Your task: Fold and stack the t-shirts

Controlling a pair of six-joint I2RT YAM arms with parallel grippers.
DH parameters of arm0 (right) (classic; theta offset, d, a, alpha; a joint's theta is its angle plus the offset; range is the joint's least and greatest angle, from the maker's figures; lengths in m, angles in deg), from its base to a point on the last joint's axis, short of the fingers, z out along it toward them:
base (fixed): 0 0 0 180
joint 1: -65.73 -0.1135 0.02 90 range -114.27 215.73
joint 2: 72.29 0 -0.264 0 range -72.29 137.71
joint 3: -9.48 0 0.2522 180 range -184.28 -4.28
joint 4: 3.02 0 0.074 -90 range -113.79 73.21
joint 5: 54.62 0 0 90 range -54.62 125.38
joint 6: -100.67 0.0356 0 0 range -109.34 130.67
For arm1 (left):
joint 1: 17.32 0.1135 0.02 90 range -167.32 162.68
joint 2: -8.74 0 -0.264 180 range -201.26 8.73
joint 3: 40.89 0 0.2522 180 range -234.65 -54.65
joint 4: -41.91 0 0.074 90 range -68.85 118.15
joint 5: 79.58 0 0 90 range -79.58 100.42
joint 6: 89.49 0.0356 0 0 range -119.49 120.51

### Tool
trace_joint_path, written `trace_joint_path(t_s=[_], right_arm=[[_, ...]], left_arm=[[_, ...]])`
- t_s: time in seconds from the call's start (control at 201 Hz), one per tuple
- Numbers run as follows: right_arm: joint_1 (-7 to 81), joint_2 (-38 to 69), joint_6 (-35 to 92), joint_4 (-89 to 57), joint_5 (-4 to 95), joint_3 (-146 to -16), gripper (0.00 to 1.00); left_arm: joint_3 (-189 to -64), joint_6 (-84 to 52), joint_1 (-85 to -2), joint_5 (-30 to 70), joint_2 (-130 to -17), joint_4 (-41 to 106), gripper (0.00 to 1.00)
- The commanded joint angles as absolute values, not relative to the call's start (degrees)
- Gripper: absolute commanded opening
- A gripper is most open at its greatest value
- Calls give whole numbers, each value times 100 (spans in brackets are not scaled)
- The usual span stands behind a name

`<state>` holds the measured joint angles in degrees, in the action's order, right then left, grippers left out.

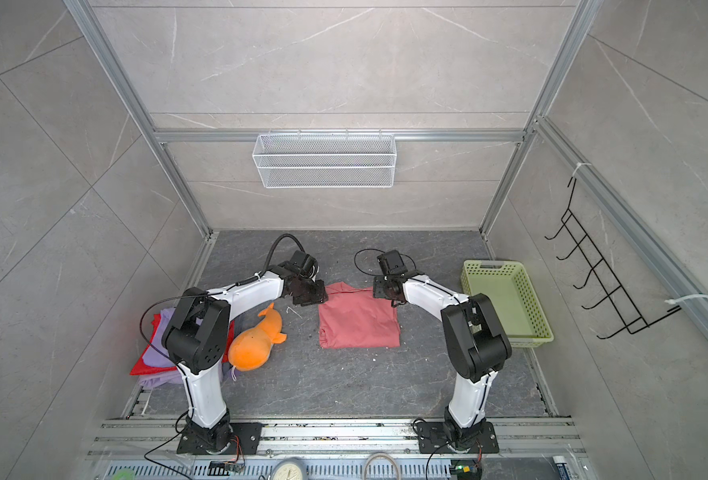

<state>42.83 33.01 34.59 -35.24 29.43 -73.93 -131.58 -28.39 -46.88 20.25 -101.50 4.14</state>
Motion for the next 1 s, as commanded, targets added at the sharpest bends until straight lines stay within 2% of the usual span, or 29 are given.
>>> trace_joint_path(t_s=[0.0, 0.204, 0.269, 0.378, 0.473, 0.712, 0.991], right_arm=[[4297, 3550, 3427, -3370, 2853, -7493, 67], [4323, 3929, 3416, -3003, 2944, -7651, 61], [4323, 3992, 3446, -2950, 3022, -7673, 50], [4323, 4039, 3478, -2985, 3125, -7709, 19], [4323, 3890, 3532, -3112, 3065, -7656, 2], [4311, 3097, 3474, -3283, 2932, -7142, 0], [4289, 1657, 3527, -3846, 2866, -6661, 0]], left_arm=[[-13325, -2741, -4650, 2263, -10253, 573, 38], [-13313, -2814, -4650, 2339, -10402, 686, 32], [-13305, -2840, -4641, 2308, -10437, 725, 27], [-13263, -2900, -4615, 2304, -10490, 856, 12], [-13235, -2970, -4606, 2359, -10470, 899, 0], [-12717, -3232, -4615, 2548, -9793, 1198, 0], [-12456, -3444, -4633, 2908, -8659, 1141, 0]])
